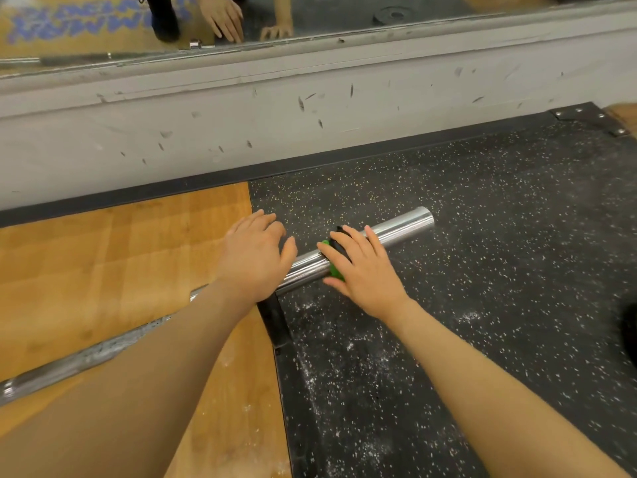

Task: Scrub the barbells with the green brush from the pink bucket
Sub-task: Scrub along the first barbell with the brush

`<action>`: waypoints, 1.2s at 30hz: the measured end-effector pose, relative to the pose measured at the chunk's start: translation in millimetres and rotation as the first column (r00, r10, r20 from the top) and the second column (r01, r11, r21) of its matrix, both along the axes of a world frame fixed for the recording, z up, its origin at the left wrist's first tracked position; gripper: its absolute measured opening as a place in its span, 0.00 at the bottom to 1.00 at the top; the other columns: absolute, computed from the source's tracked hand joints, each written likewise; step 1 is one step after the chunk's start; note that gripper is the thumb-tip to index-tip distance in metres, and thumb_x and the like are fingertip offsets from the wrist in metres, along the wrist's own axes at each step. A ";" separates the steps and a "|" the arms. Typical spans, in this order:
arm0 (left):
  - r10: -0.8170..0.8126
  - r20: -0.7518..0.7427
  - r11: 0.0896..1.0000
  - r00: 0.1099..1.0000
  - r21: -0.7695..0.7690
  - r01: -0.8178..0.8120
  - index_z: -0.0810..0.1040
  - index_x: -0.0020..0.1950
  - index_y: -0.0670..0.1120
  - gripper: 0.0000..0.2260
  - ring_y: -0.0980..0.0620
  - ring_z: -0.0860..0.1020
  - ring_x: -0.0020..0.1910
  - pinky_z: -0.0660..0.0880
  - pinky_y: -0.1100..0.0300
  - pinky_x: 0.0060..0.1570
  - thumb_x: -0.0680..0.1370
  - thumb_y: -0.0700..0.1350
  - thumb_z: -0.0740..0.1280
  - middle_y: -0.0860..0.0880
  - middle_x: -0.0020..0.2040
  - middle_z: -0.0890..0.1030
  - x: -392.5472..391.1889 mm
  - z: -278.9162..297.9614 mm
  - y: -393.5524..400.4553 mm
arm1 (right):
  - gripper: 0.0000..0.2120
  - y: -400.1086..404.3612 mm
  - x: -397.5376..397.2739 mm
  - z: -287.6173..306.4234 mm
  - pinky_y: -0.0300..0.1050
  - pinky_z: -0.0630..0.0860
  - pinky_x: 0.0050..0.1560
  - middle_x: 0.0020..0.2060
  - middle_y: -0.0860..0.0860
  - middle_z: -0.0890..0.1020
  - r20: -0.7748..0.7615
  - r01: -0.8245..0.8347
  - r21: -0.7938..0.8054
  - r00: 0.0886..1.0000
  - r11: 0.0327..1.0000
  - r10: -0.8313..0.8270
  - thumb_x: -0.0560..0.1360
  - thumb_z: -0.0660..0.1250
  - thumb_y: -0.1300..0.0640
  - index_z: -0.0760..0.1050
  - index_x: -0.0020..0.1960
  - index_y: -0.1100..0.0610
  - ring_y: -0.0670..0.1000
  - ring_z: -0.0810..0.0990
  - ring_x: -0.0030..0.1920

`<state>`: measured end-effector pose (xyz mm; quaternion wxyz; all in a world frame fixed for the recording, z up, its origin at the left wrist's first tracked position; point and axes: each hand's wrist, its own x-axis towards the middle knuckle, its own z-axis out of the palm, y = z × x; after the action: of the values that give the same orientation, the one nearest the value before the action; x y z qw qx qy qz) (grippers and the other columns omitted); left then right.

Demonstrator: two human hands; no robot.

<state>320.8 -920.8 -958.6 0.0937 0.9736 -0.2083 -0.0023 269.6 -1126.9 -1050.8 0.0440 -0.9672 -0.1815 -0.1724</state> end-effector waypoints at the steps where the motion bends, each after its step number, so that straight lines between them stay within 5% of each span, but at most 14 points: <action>1: -0.002 -0.004 1.000 1.000 0.001 0.002 0.77 0.63 0.46 0.18 0.48 0.62 0.74 0.54 0.52 0.73 0.81 0.52 0.54 0.47 0.71 0.71 0.0 0.6 0.0 | 0.28 -9.2 0.4 0.1 0.62 0.56 0.73 0.67 0.57 0.72 -0.018 -0.023 -0.033 1.000 0.999 0.022 0.76 0.64 0.42 0.65 0.72 0.53 0.60 0.66 0.70; 8: -0.019 0.004 1.000 1.000 0.007 0.019 0.77 0.63 0.47 0.18 0.49 0.62 0.74 0.55 0.53 0.72 0.81 0.52 0.54 0.47 0.71 0.71 -3.7 1.0 0.2 | 0.35 -85.8 6.0 9.8 0.63 0.63 0.70 0.65 0.60 0.73 -0.063 0.150 -0.062 0.986 0.987 -0.154 0.67 0.77 0.57 0.66 0.70 0.58 0.63 0.67 0.69; 16: -0.011 0.053 1.000 0.999 0.009 0.010 0.81 0.56 0.44 0.28 0.45 0.69 0.70 0.61 0.48 0.70 0.76 0.57 0.47 0.44 0.64 0.78 -17.5 -3.4 -1.3 | 0.35 -116.6 6.1 27.2 0.61 0.75 0.60 0.64 0.60 0.75 -0.196 0.216 -0.089 0.953 0.972 -0.230 0.65 0.79 0.61 0.70 0.68 0.60 0.65 0.71 0.66; 23: -0.039 0.112 0.999 0.993 0.031 0.036 0.82 0.52 0.44 0.23 0.41 0.70 0.69 0.66 0.44 0.66 0.77 0.56 0.53 0.42 0.63 0.78 -48.1 -8.0 -5.1 | 0.34 -113.4 -19.4 34.7 0.60 0.77 0.56 0.65 0.60 0.74 -0.234 0.277 -0.102 0.927 0.955 -0.294 0.66 0.77 0.65 0.69 0.70 0.60 0.64 0.69 0.68; 29: -0.050 0.098 0.995 0.994 0.095 0.041 0.82 0.53 0.44 0.25 0.40 0.68 0.70 0.62 0.42 0.68 0.77 0.57 0.51 0.42 0.66 0.75 -71.4 -7.6 -4.3 | 0.27 -80.9 -64.2 54.0 0.53 0.68 0.68 0.67 0.55 0.71 -0.274 0.364 0.231 0.914 0.902 -0.299 0.75 0.70 0.59 0.67 0.72 0.58 0.57 0.66 0.68; 32: 0.003 0.050 0.998 0.999 0.064 -0.007 0.80 0.58 0.45 0.26 0.42 0.63 0.73 0.56 0.44 0.71 0.78 0.58 0.48 0.42 0.71 0.71 -87.0 -1.7 1.8 | 0.24 -57.3 -84.6 69.7 0.41 0.63 0.64 0.63 0.50 0.73 -0.340 0.407 0.463 0.902 0.787 -0.266 0.76 0.69 0.56 0.68 0.70 0.55 0.51 0.68 0.63; 36: 0.012 0.052 1.000 0.999 0.006 -0.012 0.80 0.59 0.45 0.26 0.42 0.65 0.73 0.55 0.45 0.72 0.78 0.57 0.48 0.42 0.71 0.70 -107.4 10.9 7.6 | 0.17 -22.4 -102.3 84.7 0.41 0.68 0.58 0.55 0.46 0.76 -0.372 0.465 0.615 0.883 0.637 -0.286 0.77 0.67 0.50 0.71 0.64 0.52 0.47 0.72 0.56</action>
<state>213.4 -913.2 -947.7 0.0850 0.9748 -0.2048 0.0229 167.3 -1149.3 -966.0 0.3839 -0.9097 0.1091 -0.1145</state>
